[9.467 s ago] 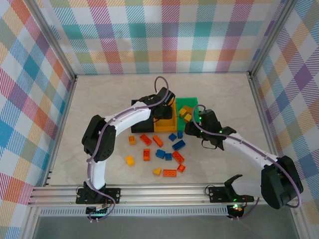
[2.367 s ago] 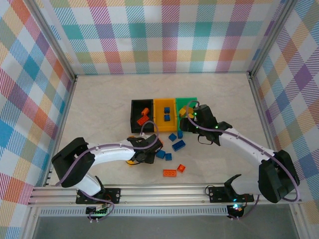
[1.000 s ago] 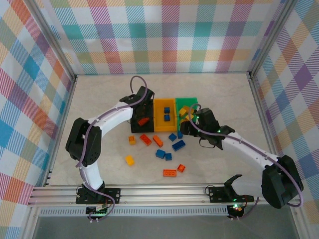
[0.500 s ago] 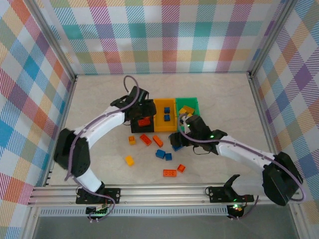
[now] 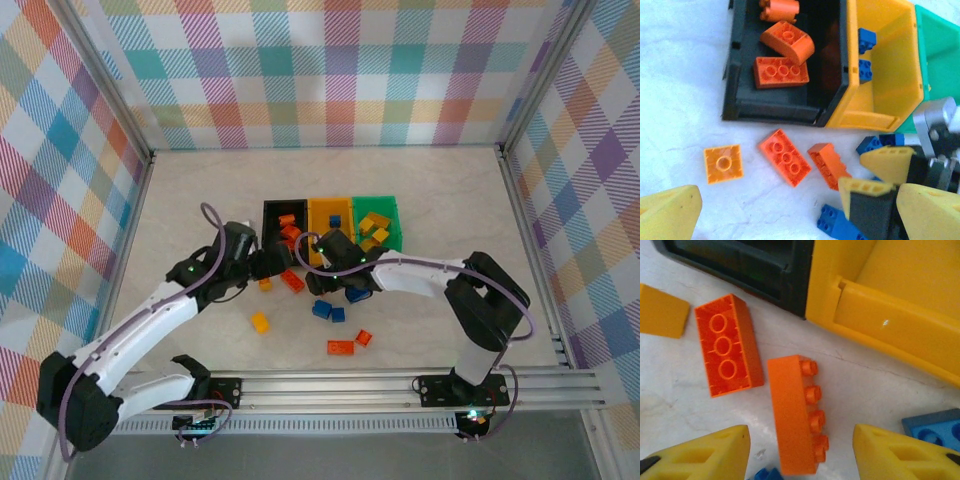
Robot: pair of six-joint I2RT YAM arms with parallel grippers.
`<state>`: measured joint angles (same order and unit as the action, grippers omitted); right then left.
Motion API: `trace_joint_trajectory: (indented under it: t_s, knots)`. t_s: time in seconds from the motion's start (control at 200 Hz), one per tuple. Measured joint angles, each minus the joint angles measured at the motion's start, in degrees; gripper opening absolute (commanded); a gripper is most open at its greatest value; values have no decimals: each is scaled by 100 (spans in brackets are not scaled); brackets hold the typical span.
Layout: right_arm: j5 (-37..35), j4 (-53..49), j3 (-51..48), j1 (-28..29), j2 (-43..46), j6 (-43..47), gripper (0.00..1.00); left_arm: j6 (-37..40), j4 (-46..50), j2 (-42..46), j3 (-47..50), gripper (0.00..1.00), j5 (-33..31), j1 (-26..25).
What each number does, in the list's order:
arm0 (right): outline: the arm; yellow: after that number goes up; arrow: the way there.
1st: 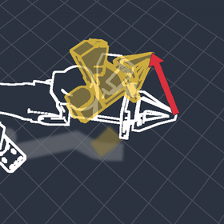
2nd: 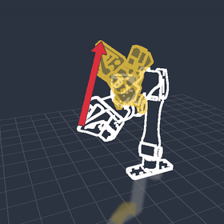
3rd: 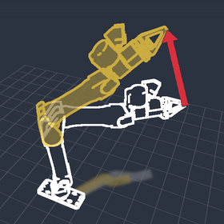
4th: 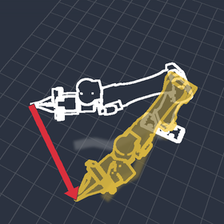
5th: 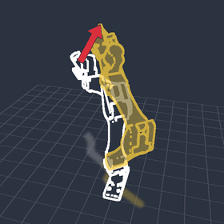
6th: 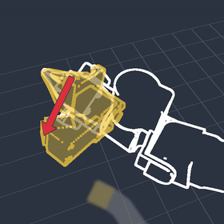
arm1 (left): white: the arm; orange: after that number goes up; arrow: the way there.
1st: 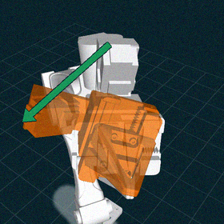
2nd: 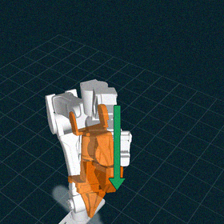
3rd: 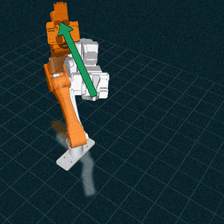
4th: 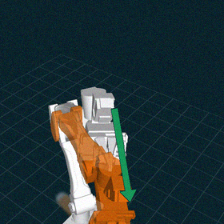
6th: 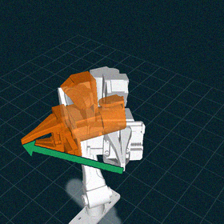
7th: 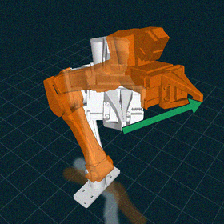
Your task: Sort the legos into containers by color
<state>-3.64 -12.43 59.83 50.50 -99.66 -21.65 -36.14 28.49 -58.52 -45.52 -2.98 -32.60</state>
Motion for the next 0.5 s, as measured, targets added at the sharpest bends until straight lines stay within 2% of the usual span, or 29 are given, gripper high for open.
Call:
trace_joint_trajectory:
  t_s: [0.195, 0.39, 0.5]
  knots:
    - [-42, 0, 221, 37, -466, 20, 44, -94, 181, 614, 428, 100, -52, 0]
    - [-20, 2, 245, 92, -616, 44, 28, -179, 286, 664, 514, 100, -76, 7]
    - [-17, 59, 243, 92, -616, 72, 22, -186, 289, 669, 533, 100, -90, 11]
